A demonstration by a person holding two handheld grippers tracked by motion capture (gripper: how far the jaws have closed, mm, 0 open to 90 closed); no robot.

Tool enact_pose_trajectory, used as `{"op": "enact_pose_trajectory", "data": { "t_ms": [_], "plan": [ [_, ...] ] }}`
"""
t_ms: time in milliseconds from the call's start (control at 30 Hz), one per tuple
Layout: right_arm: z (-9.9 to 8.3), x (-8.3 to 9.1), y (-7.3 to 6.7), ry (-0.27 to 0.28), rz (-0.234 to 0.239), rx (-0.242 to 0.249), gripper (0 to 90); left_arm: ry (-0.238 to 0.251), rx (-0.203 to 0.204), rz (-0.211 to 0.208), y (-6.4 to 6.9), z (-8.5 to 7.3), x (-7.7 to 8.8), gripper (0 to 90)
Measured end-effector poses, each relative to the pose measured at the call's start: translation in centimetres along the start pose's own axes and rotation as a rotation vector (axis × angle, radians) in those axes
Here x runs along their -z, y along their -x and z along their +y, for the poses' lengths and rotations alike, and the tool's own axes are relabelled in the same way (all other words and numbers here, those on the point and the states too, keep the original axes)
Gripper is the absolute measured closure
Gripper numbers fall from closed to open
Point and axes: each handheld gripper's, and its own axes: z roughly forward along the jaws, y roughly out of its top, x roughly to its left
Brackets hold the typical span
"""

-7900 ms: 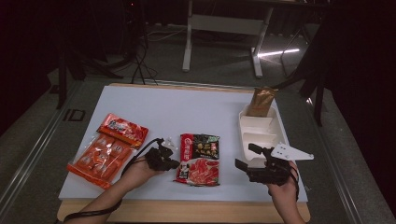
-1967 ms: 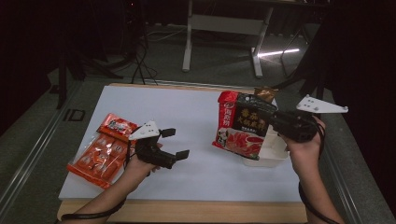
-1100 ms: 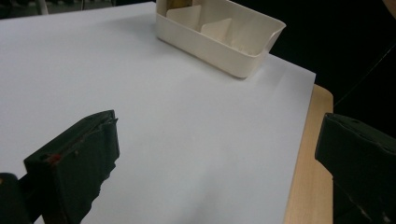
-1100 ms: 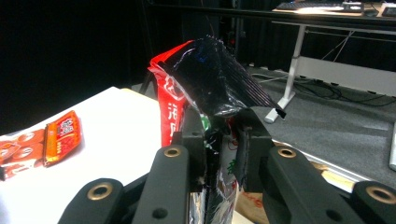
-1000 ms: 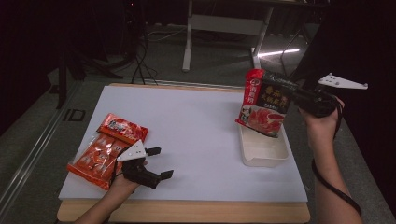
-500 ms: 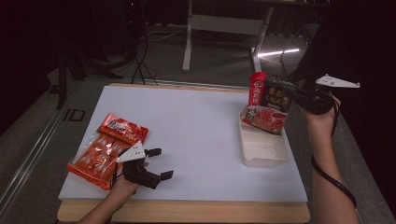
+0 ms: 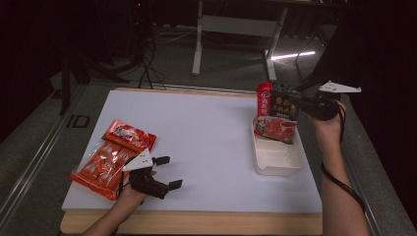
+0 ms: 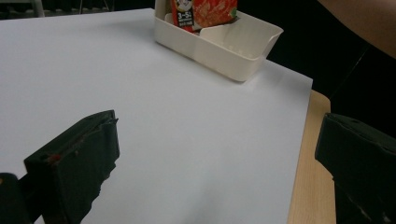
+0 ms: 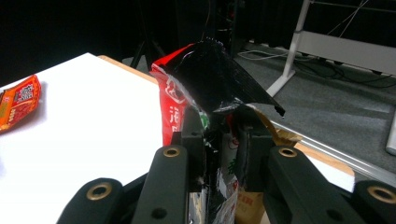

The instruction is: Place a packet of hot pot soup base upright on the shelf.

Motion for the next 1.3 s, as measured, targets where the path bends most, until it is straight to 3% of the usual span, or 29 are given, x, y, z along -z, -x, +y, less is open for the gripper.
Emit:
{"op": "enact_pose_trajectory", "data": {
  "t_ms": [267,667,800,933,1100,1233,1300],
  "plan": [
    [-0.7,-0.5,-0.2,0.001,0.042,-0.002,75.0,0.003,0.013,-0.003,-0.1,-0.1,0.0,0.4],
    [-3.3,0.5,0.3,0.075,0.065,-0.064,73.7,-0.013,0.015,0.002,-0.1,-0.2,-0.2,0.4],
    [-4.7,0.1,0.3,0.036,0.063,-0.073,73.1,-0.011,0.012,0.004,-0.1,-0.2,-0.1,0.4],
    [-6.3,0.6,0.9,0.068,0.053,-0.110,72.4,-0.004,0.020,0.002,-0.1,-0.2,-0.1,0.4],
    [-6.4,1.2,1.1,0.045,0.041,-0.115,65.9,-0.010,0.007,-0.001,-0.1,-0.1,-0.2,0.4],
    [-5.8,1.9,0.6,0.037,0.010,-0.104,52.5,-0.019,-0.007,0.010,-0.1,-0.1,-0.2,0.4],
    [-5.5,2.2,0.4,0.041,0.004,-0.104,50.0,-0.013,-0.010,0.009,-0.2,0.0,-0.1,0.4]
  ]
}}
